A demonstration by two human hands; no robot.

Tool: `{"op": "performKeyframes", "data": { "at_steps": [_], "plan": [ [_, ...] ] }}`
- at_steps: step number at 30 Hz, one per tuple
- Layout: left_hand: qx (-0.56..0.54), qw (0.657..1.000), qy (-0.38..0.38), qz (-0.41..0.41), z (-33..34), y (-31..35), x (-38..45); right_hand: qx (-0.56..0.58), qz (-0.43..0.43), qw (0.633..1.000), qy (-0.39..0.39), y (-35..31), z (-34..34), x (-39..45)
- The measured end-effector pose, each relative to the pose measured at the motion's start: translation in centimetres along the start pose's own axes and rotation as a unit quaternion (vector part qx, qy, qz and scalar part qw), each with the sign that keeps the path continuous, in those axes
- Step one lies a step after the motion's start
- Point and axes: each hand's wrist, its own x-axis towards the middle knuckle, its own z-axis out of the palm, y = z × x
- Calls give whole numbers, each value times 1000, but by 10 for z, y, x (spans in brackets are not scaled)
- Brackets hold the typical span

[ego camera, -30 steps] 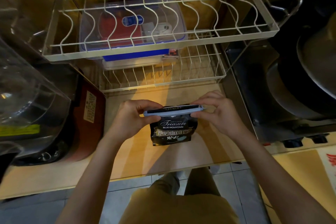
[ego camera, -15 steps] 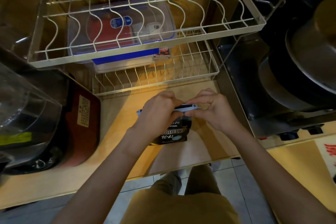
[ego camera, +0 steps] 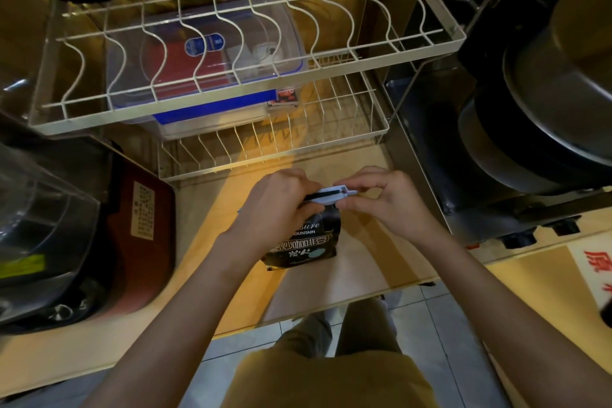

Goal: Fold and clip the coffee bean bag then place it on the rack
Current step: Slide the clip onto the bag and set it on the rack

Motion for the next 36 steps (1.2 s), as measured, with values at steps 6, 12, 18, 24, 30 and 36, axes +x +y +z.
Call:
{"op": "performKeyframes", "data": {
  "at_steps": [6,12,18,24,30,36],
  "plan": [
    [7,1000,-14,5,-2,-1,2,6,-8,1000,-9,-1,0,-1],
    [-2,1000,-11,2,-1,-1,2,23,0,1000,6,-2,1,-2],
    [11,1000,-10,-11,0,-1,3,33,9,999,34,0,6,-2],
    [15,999,23,-22,6,0,-2,0,-16,997,74,2,12,-6],
    [13,999,46,-12,8,1,-3,-41,-46,994,90,6,14,-9],
    [4,999,38,28,8,-2,-4,-147,-63,986,-54,-3,-4,-2]
  ]
}}
